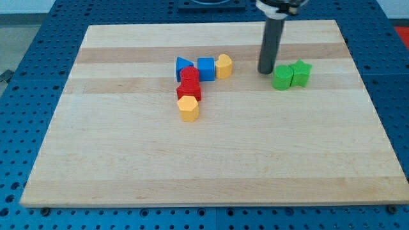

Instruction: Slightly touch the yellow heart

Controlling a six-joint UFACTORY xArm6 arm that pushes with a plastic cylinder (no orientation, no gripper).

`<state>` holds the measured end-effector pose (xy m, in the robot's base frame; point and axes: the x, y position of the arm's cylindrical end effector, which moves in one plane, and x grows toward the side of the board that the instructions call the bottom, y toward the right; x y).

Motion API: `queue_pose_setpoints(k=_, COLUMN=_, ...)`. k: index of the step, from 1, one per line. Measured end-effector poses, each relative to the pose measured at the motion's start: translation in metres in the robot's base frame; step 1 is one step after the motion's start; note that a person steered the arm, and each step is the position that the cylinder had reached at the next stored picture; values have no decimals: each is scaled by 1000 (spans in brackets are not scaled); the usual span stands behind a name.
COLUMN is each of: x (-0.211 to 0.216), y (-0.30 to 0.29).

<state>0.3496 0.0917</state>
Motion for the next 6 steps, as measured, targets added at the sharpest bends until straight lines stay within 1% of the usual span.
queue_pose_setpoints(k=1, x=7, y=-46)
queue_pose_setpoints(k=2, x=41, y=-52)
queue_pose_setpoints(k=3, x=64, y=-43)
queue_pose_setpoints(k=4, x=64, y=-29)
queue_pose_setpoints(k=5, x=65, y=-28)
queue_pose_setpoints(k=6, x=102, y=-27)
